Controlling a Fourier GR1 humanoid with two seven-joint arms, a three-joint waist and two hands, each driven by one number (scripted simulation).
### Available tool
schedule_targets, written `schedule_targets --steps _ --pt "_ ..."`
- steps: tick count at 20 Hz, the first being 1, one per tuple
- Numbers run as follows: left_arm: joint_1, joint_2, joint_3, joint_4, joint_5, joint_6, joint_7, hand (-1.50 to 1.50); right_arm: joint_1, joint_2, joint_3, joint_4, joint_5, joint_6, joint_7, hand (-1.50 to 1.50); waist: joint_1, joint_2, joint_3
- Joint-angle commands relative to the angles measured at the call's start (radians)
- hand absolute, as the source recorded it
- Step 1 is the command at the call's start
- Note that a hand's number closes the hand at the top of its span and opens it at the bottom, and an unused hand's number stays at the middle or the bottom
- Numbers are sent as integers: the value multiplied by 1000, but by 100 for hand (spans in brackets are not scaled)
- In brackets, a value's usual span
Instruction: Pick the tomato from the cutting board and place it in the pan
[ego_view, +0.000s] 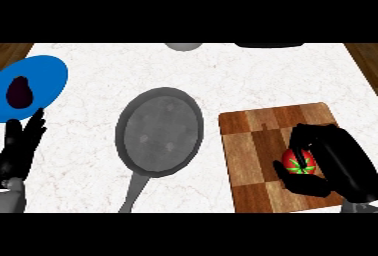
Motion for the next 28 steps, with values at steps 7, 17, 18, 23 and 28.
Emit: schedule_targets --steps 7,17,18,23,28 --pt "-50 -30 -23 -20 -42 12 30 0 -110 188 155 -168 23 68 223 150 31 9 1" --pt "-67 -45 -17 6 -28 -12 32 0 -428 204 312 297 -186 -263 485 150 48 14 1" --pt "-21 -12 6 24 -25 -36 -40 0 -491 204 298 339 -219 -263 504 150 52 14 1" --pt "-46 -27 -3 23 -30 -34 -26 0 -662 204 325 655 -337 -451 489 150 58 16 1" --pt "-92 -32 1 74 -36 -32 -36 0 -775 204 415 950 -438 -617 445 150 70 21 1"
